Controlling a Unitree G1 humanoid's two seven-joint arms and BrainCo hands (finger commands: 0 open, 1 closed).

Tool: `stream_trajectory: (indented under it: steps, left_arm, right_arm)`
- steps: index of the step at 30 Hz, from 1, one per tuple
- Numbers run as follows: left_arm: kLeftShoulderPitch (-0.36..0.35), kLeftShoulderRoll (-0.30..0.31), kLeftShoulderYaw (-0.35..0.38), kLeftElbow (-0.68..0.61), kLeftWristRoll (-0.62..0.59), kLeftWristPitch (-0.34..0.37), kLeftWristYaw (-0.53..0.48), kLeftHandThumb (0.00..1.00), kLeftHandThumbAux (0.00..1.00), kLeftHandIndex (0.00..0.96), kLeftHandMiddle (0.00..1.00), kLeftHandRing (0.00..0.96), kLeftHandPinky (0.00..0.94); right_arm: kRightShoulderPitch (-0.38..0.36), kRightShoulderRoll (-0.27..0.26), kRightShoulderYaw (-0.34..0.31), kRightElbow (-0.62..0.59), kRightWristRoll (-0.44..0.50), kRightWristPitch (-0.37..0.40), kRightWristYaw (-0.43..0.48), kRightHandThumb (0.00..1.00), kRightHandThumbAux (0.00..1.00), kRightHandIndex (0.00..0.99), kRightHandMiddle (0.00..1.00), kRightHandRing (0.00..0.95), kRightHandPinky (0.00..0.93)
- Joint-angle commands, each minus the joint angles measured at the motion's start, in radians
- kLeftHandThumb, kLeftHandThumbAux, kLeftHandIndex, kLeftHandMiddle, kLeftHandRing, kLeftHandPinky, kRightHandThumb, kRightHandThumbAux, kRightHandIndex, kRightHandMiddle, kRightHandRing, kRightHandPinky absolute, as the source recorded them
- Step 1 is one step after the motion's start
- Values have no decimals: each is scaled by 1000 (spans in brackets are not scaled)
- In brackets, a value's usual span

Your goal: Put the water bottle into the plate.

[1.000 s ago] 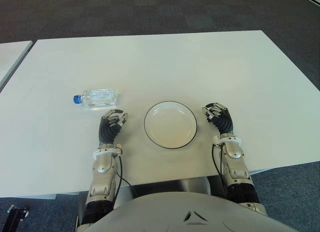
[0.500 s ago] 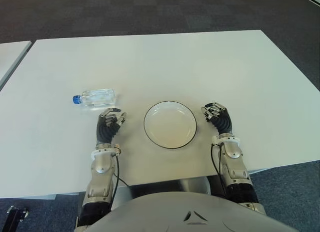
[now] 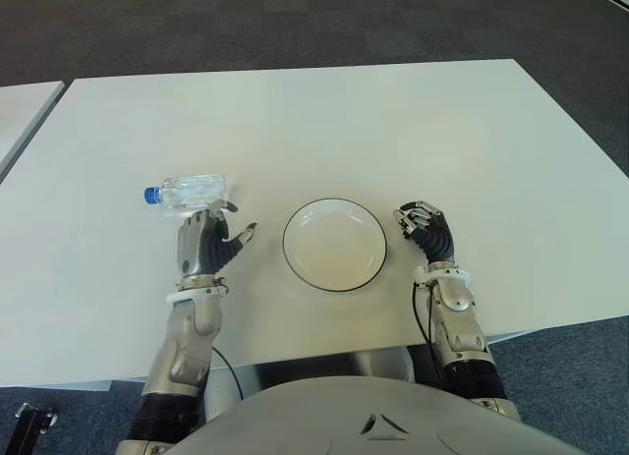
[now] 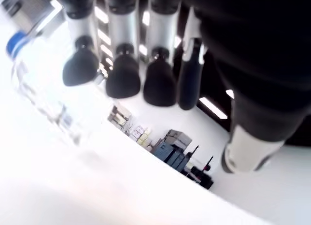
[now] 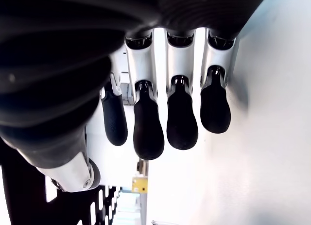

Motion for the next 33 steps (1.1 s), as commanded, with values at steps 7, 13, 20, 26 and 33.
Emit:
stream_trajectory:
  steps: [7,13,20,26,33]
  left_arm:
    - [-43,86,-25,-41,85,103,-36,706,713,436,763,754,740]
    - [-85,135,3,-17,77,132,-36,705,705,430,642,657,653]
    - [-140,199,13,61,84,147,-13,660,551,282,268,265,299]
    - [-182,234,-7,110,131,207,-1,628,368,75,73,56,59]
    - [-248,257,-36,195,135,259,-35,610,256,6,6,4,4]
  right_arm:
    - [29,6,3,20,-4,26,1,703,730,438,723,705,686]
    - [31,6,2,21,-2,23,2,703,730,439,724,707,690]
    - [31,7,0,24,-3,21,-1,703,730,439,728,711,692]
    - [31,8,-1,27,2,13,2,703,729,439,728,711,693]
    - [33,10,-4,26,4,11,2,704,729,438,720,701,686]
